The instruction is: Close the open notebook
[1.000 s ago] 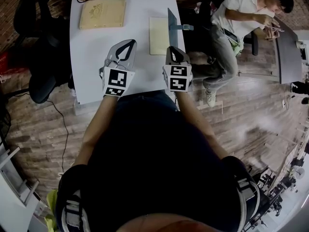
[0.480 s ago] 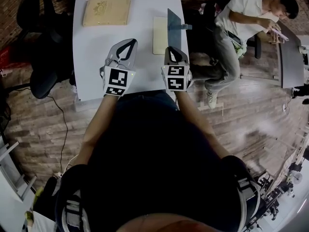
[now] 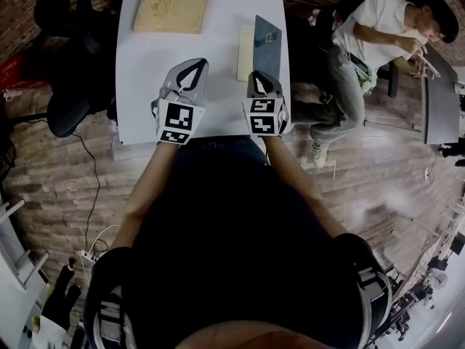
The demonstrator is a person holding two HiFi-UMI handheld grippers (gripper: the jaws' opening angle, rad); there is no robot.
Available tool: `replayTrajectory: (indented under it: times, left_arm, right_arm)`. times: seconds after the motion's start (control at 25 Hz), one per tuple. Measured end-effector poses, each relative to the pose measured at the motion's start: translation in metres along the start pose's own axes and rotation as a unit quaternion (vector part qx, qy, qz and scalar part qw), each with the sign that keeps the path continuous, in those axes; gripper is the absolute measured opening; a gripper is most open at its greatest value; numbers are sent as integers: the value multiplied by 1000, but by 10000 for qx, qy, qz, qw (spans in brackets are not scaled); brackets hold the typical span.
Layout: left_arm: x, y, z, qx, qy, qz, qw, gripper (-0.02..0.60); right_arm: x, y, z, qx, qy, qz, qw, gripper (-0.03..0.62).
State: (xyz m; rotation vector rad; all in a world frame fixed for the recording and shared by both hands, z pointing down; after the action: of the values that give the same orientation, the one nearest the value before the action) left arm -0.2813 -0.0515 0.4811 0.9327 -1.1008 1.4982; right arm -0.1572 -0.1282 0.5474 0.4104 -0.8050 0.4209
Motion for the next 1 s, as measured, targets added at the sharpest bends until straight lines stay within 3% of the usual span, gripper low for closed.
replayTrajectory:
  times: [0.52, 1.0]
  left_arm:
    - [15, 20, -23, -468, 220, -150, 9985, 6]
    - [17, 23, -32, -621, 258, -147, 9976, 6]
  right_arm:
    - [15, 24, 29, -286, 364, -552, 9974, 21]
    - [26, 33, 41, -407, 571, -734, 9948, 25]
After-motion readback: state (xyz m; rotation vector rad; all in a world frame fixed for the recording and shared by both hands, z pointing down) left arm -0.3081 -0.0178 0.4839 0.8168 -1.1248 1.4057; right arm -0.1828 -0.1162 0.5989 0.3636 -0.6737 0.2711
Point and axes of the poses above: the fingertips, and each gripper's own axes: z forward along the fingers, y to its left, x out of its underside, the point moved 2 cm from there along -z, backward along the fingers, and after that the axes turned 2 degrees about -x, right-handed, at the moved point
